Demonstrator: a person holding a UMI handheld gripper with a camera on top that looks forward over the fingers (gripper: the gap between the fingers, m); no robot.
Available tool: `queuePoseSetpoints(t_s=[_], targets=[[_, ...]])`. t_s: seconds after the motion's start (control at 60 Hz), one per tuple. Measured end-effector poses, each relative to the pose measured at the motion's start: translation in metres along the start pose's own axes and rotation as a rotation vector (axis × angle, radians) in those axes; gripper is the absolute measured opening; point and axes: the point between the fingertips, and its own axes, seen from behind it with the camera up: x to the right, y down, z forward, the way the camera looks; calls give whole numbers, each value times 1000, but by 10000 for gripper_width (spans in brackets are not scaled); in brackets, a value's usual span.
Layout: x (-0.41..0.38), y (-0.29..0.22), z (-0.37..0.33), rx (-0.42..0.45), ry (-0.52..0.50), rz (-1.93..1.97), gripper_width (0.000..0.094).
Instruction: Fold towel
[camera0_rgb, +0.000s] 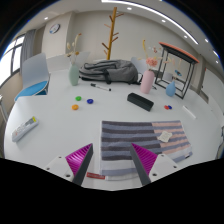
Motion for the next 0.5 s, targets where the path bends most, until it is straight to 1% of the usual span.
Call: queuePoseSetpoints(t_s=[0.117,0.15,0.217,0.233,0.267,0.283,0.317,0.333,0.35,0.383,0.433,0.5], targets=[[0,0,25,-34,-38,26,753],[-1,2,28,-45,-44,26,728],[-1,1,30,-33,-51,24,663],[-1,0,29,-30,-54,18,634],[-4,1,29,-33,-63,0,540],[-8,1,29,-34,-67,-6,472],[-12,1,29,-35,-73,-20,284],[-11,1,30,-37,-65,-25,164],[-6,1,30,-38,-42,-29,70],[-3,3,29,-49,-9,-32,68],[-5,1,26,-62,-3,-57,41],[-14,2,21,-84,-28,-28,35]])
